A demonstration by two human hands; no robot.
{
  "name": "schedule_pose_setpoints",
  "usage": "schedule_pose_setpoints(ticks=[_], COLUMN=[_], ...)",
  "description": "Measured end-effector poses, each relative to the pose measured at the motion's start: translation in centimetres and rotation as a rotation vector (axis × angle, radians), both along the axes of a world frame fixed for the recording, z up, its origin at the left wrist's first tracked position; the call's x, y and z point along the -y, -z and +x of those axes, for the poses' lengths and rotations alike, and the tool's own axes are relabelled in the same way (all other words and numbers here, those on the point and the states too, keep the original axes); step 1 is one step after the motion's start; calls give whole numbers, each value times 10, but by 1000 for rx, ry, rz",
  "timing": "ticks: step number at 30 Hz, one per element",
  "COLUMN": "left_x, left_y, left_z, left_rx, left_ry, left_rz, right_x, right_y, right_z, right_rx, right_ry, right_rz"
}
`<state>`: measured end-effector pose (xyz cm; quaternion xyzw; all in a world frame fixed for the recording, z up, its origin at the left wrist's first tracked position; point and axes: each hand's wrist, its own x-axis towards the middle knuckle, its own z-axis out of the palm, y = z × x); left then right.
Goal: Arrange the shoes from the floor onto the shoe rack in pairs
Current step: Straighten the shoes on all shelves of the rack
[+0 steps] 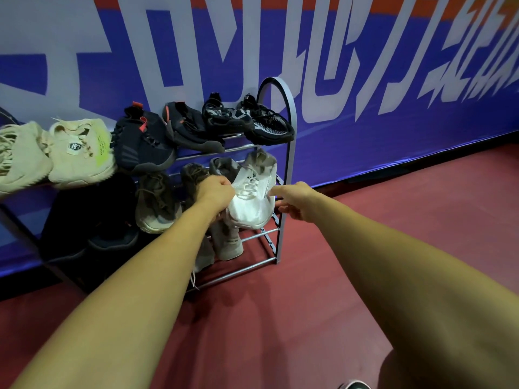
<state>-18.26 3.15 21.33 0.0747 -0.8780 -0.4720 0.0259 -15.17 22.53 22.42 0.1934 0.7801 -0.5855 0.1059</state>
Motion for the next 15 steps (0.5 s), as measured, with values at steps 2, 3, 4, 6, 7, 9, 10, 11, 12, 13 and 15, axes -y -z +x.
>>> schedule_pose_setpoints(ticks=[2,3,4,6,7,9,10,11,12,13,15], left_x=[-8,-12,-15,-21,-23,-28,-30,-33,-34,-35,-37], left_y=[0,0,0,1,1,2,2,3,4,5,3], left_z=[-1,-2,-3,-7,-9,-11,-11,-12,-12,-12,-11], left_rx=[-4,-6,-9,-14,-16,-7,-8,-11,-11,-8,16], left_ry=[-32,-54,-78,-107,-114,-116,-109,-99,-82,-64,-11], left_rz=[119,164,198,234,255,301,303,294,287,290,355], right_x=[-2,-4,-6,-15,-19,-24,-25,-26,-27,-28,-29], right_y=[0,0,-1,1,2,5,7,8,9,10,9], right_z=[0,0,0,2,4,7,6,3,0,-3,-6], right_rx=[5,2,0,21,49,104,105,89,65,45,21], right_ry=[-14,-14,-11,-14,-37,-94,-89,-57,-13,25,76], right_rz=[49,58,57,30,3,-89,-143,-192,-238,-283,-362])
